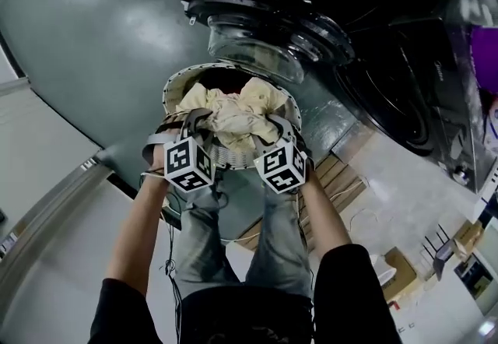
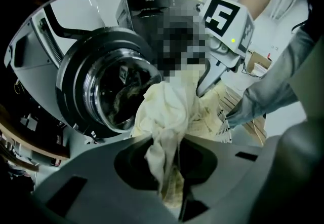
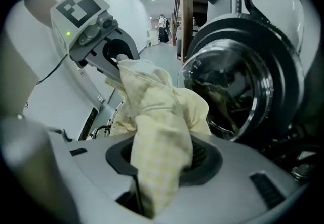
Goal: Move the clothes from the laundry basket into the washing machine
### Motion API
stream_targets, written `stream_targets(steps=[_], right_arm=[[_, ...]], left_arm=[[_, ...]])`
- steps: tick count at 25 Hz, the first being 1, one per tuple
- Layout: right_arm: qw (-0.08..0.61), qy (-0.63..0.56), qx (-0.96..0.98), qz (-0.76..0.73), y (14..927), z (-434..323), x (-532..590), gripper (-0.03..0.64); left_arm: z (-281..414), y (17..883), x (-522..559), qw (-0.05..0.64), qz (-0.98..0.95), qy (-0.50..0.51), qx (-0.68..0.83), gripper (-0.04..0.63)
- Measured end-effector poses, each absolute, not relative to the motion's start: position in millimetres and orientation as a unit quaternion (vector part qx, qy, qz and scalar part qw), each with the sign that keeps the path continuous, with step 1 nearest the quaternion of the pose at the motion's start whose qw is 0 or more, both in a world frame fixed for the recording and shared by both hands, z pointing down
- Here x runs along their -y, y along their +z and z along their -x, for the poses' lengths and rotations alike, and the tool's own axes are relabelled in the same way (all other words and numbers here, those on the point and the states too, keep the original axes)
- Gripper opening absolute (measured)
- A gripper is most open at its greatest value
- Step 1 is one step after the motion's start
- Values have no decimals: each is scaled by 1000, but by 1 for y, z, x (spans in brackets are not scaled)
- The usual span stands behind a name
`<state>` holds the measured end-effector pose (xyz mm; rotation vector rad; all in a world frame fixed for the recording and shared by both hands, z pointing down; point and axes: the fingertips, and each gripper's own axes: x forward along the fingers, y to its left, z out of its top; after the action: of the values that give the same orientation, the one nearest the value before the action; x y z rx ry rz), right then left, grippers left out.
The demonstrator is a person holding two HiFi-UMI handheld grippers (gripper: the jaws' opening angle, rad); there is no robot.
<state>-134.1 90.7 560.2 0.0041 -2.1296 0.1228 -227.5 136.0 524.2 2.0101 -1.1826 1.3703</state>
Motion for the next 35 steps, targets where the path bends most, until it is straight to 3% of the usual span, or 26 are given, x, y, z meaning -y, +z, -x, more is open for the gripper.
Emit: stream_targets(steps=[15, 35], right_arm=[[389, 100, 905, -143, 412, 65, -32, 170], [315, 171, 849, -388, 342, -188, 111, 173]], left_arm=[[163, 371, -73, 164, -736, 456, 473, 78], [-73, 304, 106, 97, -819, 356, 439, 78]])
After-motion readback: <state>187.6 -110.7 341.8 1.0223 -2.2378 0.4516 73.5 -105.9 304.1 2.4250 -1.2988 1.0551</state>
